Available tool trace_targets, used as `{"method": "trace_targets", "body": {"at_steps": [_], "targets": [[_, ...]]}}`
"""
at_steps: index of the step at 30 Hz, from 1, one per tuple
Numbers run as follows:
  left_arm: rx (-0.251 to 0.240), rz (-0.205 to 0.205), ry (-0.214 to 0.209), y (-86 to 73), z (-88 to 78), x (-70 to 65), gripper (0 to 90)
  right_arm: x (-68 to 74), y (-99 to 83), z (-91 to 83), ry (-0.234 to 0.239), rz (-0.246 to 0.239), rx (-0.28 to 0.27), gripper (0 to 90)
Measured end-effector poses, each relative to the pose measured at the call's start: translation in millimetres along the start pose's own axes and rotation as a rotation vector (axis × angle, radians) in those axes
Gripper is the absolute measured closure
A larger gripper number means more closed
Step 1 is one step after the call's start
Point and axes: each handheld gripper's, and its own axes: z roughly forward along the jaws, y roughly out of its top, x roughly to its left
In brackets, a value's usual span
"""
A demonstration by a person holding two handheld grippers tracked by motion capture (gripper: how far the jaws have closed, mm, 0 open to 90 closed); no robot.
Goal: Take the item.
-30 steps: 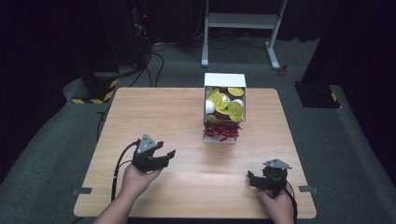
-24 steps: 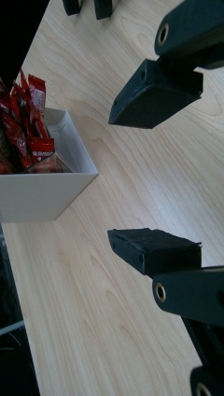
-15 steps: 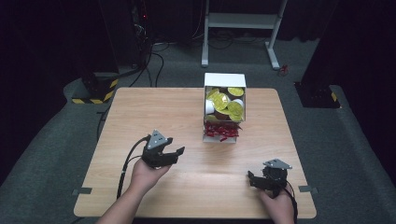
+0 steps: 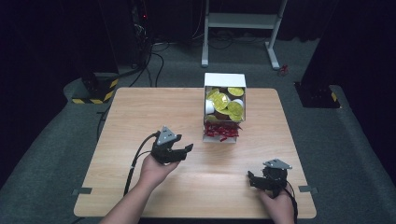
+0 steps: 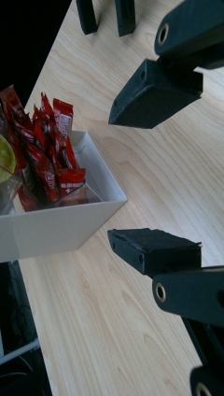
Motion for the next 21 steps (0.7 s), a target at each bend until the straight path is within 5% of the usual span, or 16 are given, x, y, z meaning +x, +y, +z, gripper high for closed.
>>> {"method": "trace_targets", "body": {"at_steps": [21], "targets": [[-0.018,0.004,-0.029,14.3,33.9,-7.7,38.7,0.0,0.0,0.0,0.0,0.0,0.0,8.8]]}}
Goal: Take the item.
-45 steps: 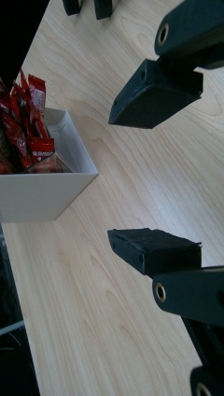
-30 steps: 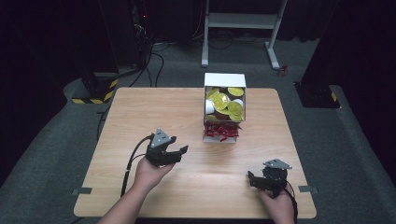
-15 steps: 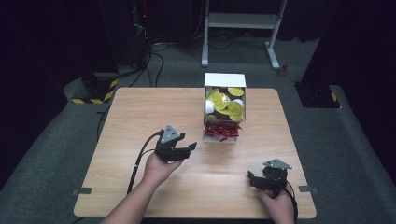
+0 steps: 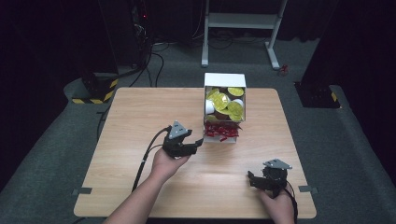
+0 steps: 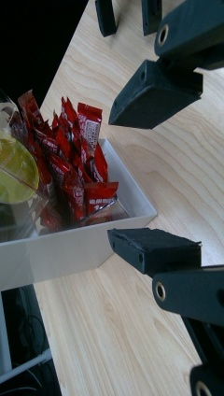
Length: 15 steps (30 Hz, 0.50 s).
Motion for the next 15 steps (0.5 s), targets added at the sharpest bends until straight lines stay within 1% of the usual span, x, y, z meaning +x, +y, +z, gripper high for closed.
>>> {"method": "trace_targets", "body": {"at_steps": [4,5,10,11,12,14,15], "targets": [[-0.005,-0.005,-0.004,2.2,3.5,-1.6,39.5,0.0,0.0,0.0,0.0,0.0,0.0,8.8],[-0.002,0.003,-0.004,3.9,6.3,-1.7,39.5,0.0,0.0,0.0,0.0,0.0,0.0,8.8],[-0.002,0.004,-0.003,6.8,11.3,-1.7,39.5,0.0,0.0,0.0,0.0,0.0,0.0,8.8],[-0.01,-0.005,-0.005,7.8,13.9,-1.5,39.4,0.0,0.0,0.0,0.0,0.0,0.0,8.8],[-0.01,-0.006,-0.007,8.2,15.2,-1.3,39.4,0.0,0.0,0.0,0.0,0.0,0.0,8.8],[-0.011,-0.007,-0.005,8.4,16.6,-1.4,39.4,0.0,0.0,0.0,0.0,0.0,0.0,8.8],[-0.003,-0.004,-0.005,8.8,19.8,-1.7,39.4,0.0,0.0,0.0,0.0,0.0,0.0,8.8]]}}
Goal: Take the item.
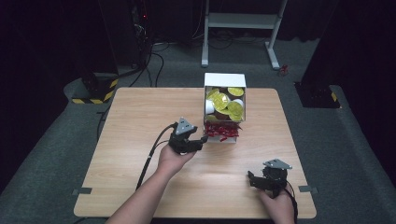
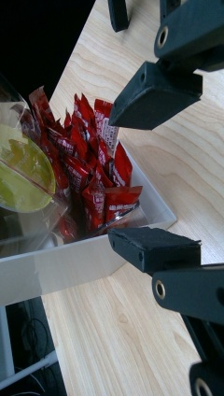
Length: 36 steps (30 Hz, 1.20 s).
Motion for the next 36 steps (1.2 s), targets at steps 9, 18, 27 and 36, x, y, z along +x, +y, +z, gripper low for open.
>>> {"method": "trace_targets", "body": {"at_steps": [9,18,27,36], "targets": [[0.01,-0.002,-0.001,5.7,13.2,-1.6,40.8,0.0,0.0,0.0,0.0,0.0,0.0,8.8],[0.017,-0.016,0.001,7.3,27.9,-1.5,43.0,0.0,0.0,0.0,0.0,0.0,0.0,8.8],[0.0,-0.014,0.012,8.6,33.5,-1.9,48.7,0.0,0.0,0.0,0.0,0.0,0.0,8.8],[-0.037,0.008,0.037,11.2,28.6,-0.9,65.8,0.0,0.0,0.0,0.0,0.0,0.0,8.8]]}}
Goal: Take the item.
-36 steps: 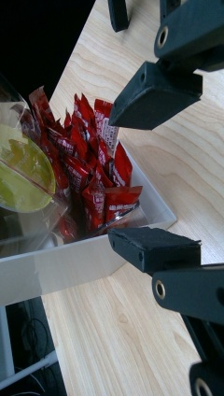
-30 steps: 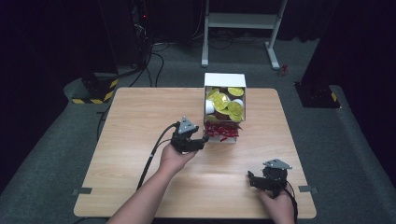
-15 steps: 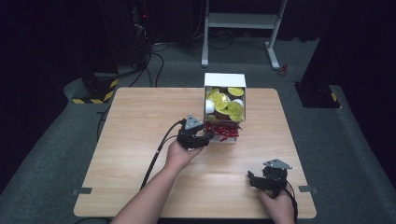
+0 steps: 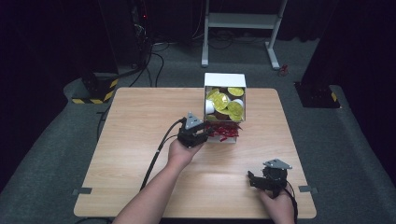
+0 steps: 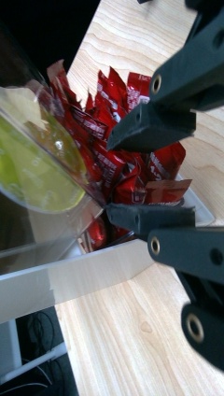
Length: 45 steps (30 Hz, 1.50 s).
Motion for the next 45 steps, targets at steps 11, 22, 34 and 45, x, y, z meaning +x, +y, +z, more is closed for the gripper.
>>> {"method": "trace_targets", "body": {"at_steps": [11,22,34,45], "targets": [[-0.007,-0.009,0.024,-3.4,-0.6,-1.1,70.1,0.0,0.0,0.0,0.0,0.0,0.0,8.8],[-0.009,-0.025,0.034,-3.3,2.6,1.1,72.8,-0.2,0.0,0.0,0.004,-0.007,-0.001,8.9],[-0.021,-0.02,0.036,-5.5,-0.7,-0.4,84.3,-0.2,0.0,0.0,0.004,-0.006,-0.001,8.9],[-0.036,-0.045,0.004,-7.6,-8.2,1.7,84.8,0.0,0.0,-0.1,0.004,-0.005,0.0,8.9]]}}
